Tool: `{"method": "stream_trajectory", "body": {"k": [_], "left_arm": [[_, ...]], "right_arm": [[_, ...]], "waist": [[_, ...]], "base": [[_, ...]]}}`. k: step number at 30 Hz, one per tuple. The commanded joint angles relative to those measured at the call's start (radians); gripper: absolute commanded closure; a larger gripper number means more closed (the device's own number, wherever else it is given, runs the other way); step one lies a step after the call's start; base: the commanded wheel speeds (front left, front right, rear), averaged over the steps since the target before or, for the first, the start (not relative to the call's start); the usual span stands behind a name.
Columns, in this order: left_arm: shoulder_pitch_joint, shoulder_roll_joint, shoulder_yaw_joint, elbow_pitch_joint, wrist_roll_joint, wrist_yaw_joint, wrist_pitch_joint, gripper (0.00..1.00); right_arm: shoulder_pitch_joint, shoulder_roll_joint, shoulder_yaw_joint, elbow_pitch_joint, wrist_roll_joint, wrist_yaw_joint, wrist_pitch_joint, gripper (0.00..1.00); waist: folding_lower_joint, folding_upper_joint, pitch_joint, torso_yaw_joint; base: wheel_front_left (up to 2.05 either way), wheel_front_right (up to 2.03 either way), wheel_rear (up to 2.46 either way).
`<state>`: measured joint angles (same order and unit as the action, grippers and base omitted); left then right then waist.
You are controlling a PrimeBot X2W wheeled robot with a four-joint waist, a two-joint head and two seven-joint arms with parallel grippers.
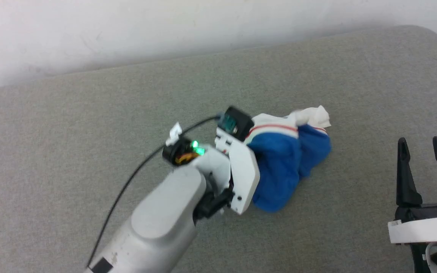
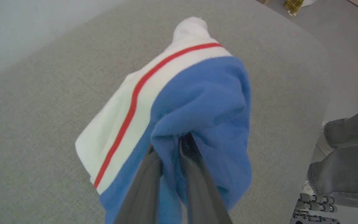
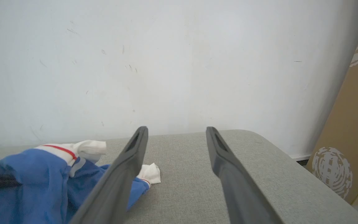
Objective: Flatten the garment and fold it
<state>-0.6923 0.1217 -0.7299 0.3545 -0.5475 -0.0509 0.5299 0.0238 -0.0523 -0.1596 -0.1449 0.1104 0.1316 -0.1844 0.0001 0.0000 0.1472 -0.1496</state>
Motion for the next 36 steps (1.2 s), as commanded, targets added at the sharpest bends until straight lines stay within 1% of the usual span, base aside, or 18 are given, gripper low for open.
{"method": "stream_trajectory", "body": {"k": [1,3,4,7,8,9,10,11,14,17,20,24,25,30,31,34,36], "left_arm": [[0.032,-0.013,-0.006,0.04,0.008,0.023,-0.027,1.0],[0.053,-0.021,-0.02,0.092,0.023,0.039,-0.054,1.0],[0.061,-0.026,-0.021,0.115,0.025,0.049,-0.07,0.95],[0.072,-0.037,-0.032,0.179,0.026,0.058,-0.094,0.8],[0.071,-0.04,-0.035,0.193,0.025,0.055,-0.102,0.71],[0.067,-0.043,-0.032,0.202,0.024,0.057,-0.116,0.55],[0.063,-0.046,-0.025,0.206,0.018,0.06,-0.134,0.07],[0.057,-0.05,-0.02,0.206,0.012,0.059,-0.149,0.0],[0.038,-0.056,-0.002,0.181,-0.001,0.06,-0.199,0.0],[0.033,-0.057,0.022,0.128,-0.015,0.066,-0.245,0.0],[0.047,-0.04,0.058,0.049,-0.028,0.081,-0.296,0.0],[0.095,0.005,0.125,-0.077,-0.027,0.128,-0.4,0.0],[0.112,0.018,0.147,-0.11,-0.024,0.144,-0.436,0.0],[0.225,0.086,0.237,-0.248,0.003,0.197,-0.63,0.0],[0.225,0.086,0.237,-0.248,0.003,0.197,-0.63,0.0],[0.31,0.122,0.284,-0.307,0.019,0.235,-0.721,0.0],[0.372,0.146,0.314,-0.34,0.036,0.265,-0.753,0.0]], "right_arm": [[-0.012,0.002,0.001,0.002,0.007,-0.001,-0.008,0.0],[-0.015,0.002,0.004,0.004,0.007,-0.001,-0.009,0.0],[-0.017,0.002,0.005,0.005,0.007,-0.001,-0.009,0.0],[-0.021,0.002,0.006,0.009,0.005,-0.001,-0.009,0.0],[-0.023,0.002,0.006,0.01,0.004,-0.001,-0.009,0.0],[-0.024,0.002,0.005,0.012,0.003,-0.001,-0.008,0.0],[-0.024,0.002,0.002,0.013,0.002,-0.001,-0.008,0.0],[-0.024,0.002,-0.001,0.015,0.0,-0.001,-0.008,0.0],[-0.02,0.002,-0.004,0.014,-0.005,-0.001,-0.005,0.0],[-0.013,0.002,-0.006,0.012,-0.008,-0.001,0.001,0.0],[-0.005,0.002,-0.006,0.008,-0.01,-0.001,0.007,0.0],[0.008,0.002,-0.011,-0.002,-0.013,-0.001,0.017,0.0],[0.011,0.002,-0.013,-0.006,-0.014,-0.001,0.019,0.0],[0.024,0.002,-0.019,-0.023,-0.017,-0.001,0.029,0.0],[0.024,0.002,-0.019,-0.023,-0.017,-0.001,0.029,0.0],[0.033,0.002,-0.024,-0.031,-0.017,-0.001,0.032,0.0],[0.041,0.002,-0.027,-0.033,-0.017,-0.001,0.034,0.0]], "waist": [[-0.0001,0.0,0.01,0.009],[-0.0001,0.0,0.017,0.016],[-0.0001,0.0,0.021,0.019],[-0.0001,0.0,0.027,0.03],[-0.0001,0.0,0.027,0.034],[-0.0001,0.0,0.027,0.038],[-0.0001,0.0,0.025,0.044],[-0.0001,0.0,0.022,0.05],[-0.0001,0.0,0.008,0.069],[-0.0001,0.0,-0.011,0.087],[-0.0001,0.0,-0.032,0.102],[-0.0001,0.0,-0.053,0.118],[-0.0001,0.0,-0.056,0.121],[-0.0001,0.0,-0.063,0.133],[-0.0001,0.0,-0.063,0.133],[-0.0001,0.0,-0.067,0.139],[-0.0001,0.0,-0.07,0.141]], "base": [[0.0,0.0,0.0],[0.0,0.0,0.0],[0.0,0.0,0.0],[0.0,0.0,0.0],[0.0,0.0,0.0],[0.0,0.0,0.0],[0.0,0.0,0.0],[0.0,0.0,0.0],[0.0,0.0,0.0],[0.0,0.0,0.0],[0.0,0.0,0.0],[0.0,0.0,0.0],[0.0,0.0,0.0],[0.0,0.0,0.0],[0.0,0.0,0.0],[0.0,0.0,0.0],[0.0,0.0,0.0]]}}
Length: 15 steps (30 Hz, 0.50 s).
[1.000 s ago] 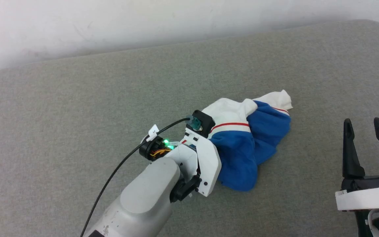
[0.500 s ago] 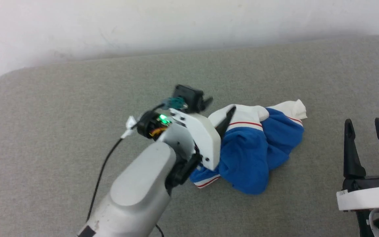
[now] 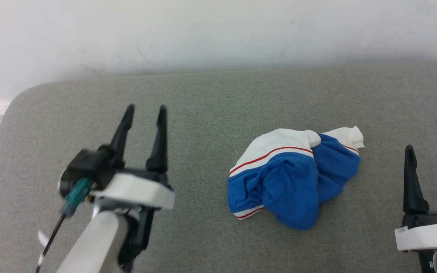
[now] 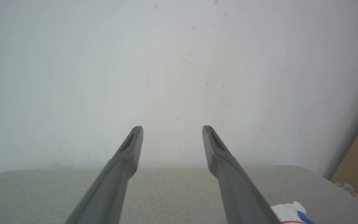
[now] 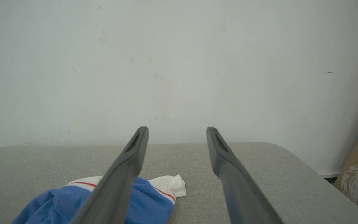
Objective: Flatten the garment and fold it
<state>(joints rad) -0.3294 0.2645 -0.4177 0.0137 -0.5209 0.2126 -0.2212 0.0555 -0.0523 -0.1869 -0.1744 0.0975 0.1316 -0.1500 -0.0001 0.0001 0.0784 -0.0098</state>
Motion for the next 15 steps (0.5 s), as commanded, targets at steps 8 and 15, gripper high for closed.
{"method": "stream_trajectory", "body": {"k": [8,15], "left_arm": [[0.262,0.041,0.121,-0.165,0.122,0.061,-0.04,0.0],[0.468,-0.015,0.182,-0.238,0.243,0.034,-0.04,0.0]], "right_arm": [[0.048,0.002,-0.006,0.022,0.015,-0.001,-0.006,0.0],[0.082,0.002,0.003,0.073,0.035,-0.001,-0.021,0.0]], "waist": [[0.0001,-0.0001,-0.006,0.006],[0.0001,-0.0001,-0.017,0.006]], "base": [[0.0,0.0,0.0],[0.0,0.0,0.0]]}}
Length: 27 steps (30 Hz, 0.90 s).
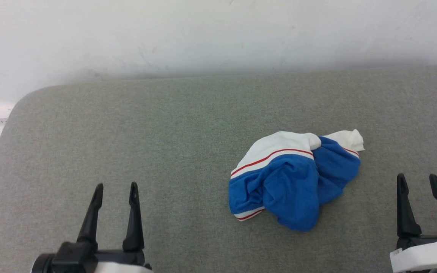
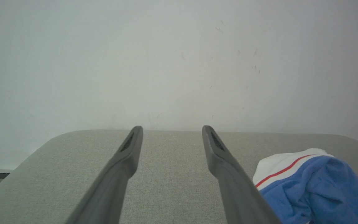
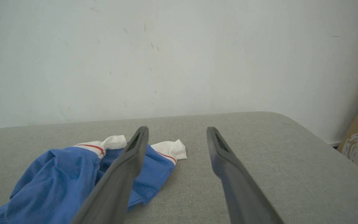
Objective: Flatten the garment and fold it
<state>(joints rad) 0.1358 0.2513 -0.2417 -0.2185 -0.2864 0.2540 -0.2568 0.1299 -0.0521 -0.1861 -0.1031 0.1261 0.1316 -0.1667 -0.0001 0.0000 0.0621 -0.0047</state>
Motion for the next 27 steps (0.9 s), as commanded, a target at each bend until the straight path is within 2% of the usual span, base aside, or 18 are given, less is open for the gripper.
{"method": "stream_trajectory", "body": {"k": [1,9,14,19,27], "left_arm": [[0.023,-0.011,0.014,-0.004,0.022,-0.015,-0.005,0.0],[0.062,-0.101,0.082,0.002,0.077,-0.09,-0.005,0.0],[0.04,-0.132,0.113,0.012,0.103,-0.13,-0.005,0.0],[0.02,-0.157,0.121,0.033,0.121,-0.167,-0.005,0.0],[-0.024,-0.186,0.119,0.073,0.133,-0.211,-0.005,0.0]], "right_arm": [[0.012,0.002,0.003,0.009,0.009,-0.001,-0.005,0.0],[-0.017,0.002,0.004,0.018,0.01,-0.001,0.01,0.0],[-0.113,0.002,0.024,-0.015,-0.011,-0.001,0.091,0.0],[-0.238,0.002,0.053,-0.014,0.022,-0.001,0.286,0.0],[-0.355,-0.043,0.136,0.067,0.094,-0.001,0.623,0.0]], "waist": [[0.0001,0.0,-0.002,0.002],[0.0001,0.0,0.01,0.013],[0.0001,0.0,0.032,0.015],[0.0001,0.0,0.064,0.021],[0.0001,0.0,0.114,0.071]], "base": [[0.0,0.0,0.0],[0.0,0.0,0.0],[0.0,0.0,0.0],[0.0,0.0,0.0],[0.0,0.0,0.0]]}}
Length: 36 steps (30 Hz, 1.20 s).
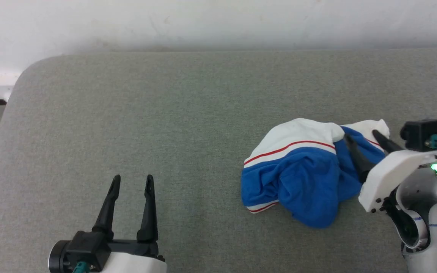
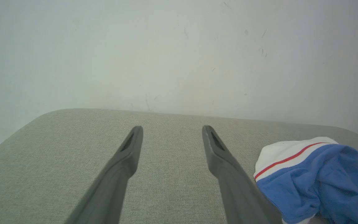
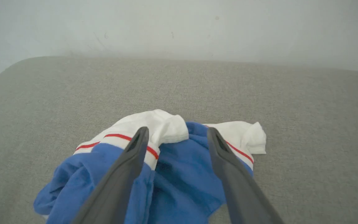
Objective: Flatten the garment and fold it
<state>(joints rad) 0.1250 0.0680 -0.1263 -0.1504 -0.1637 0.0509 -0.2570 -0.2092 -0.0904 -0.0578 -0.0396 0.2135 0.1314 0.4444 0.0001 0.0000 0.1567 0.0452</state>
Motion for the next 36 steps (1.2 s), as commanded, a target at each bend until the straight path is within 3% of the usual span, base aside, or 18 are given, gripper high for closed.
{"method": "stream_trajectory", "body": {"k": [1,8,15,18,27,32,36], "left_arm": [[-0.016,-0.004,0.005,0.01,0.011,-0.012,-0.005,0.0],[-0.031,-0.014,0.003,0.034,0.013,-0.031,-0.005,0.0],[-0.048,-0.017,-0.007,0.048,0.014,-0.041,-0.005,0.0],[-0.048,-0.017,-0.007,0.051,0.013,-0.039,-0.005,0.0],[-0.025,-0.018,-0.019,0.07,-0.003,-0.025,-0.005,0.0],[-0.005,-0.018,-0.02,0.073,-0.005,-0.018,-0.005,0.0],[0.011,-0.018,-0.018,0.073,-0.006,-0.014,-0.005,0.0]], "right_arm": [[-0.021,-0.01,0.017,0.01,0.014,-0.001,0.042,0.0],[-0.033,-0.017,0.038,0.067,0.056,-0.001,0.188,0.0],[-0.048,-0.014,0.033,0.125,0.049,-0.001,0.208,0.01],[-0.054,-0.002,0.023,0.133,0.053,-0.001,0.201,1.0],[-0.09,-0.008,-0.013,0.106,0.038,-0.001,0.13,1.0],[-0.172,-0.052,-0.033,0.058,0.023,-0.001,0.108,1.0],[-0.261,-0.081,0.015,0.035,0.004,-0.001,0.115,1.0]], "waist": [[-0.0001,0.0,0.023,0.029],[-0.0001,0.0,0.045,0.076],[-0.0001,0.0,0.059,0.109],[-0.0001,0.0,0.055,0.111],[-0.0001,0.0,-0.025,0.093],[-0.0001,0.0,-0.077,0.084],[-0.0001,0.0,-0.103,0.085]], "base": [[0.0,0.0,0.0],[0.0,0.0,0.0],[0.0,0.0,0.0],[0.0,0.0,0.0],[0.0,0.0,0.0],[0.0,0.0,0.0],[0.0,0.0,0.0]]}}
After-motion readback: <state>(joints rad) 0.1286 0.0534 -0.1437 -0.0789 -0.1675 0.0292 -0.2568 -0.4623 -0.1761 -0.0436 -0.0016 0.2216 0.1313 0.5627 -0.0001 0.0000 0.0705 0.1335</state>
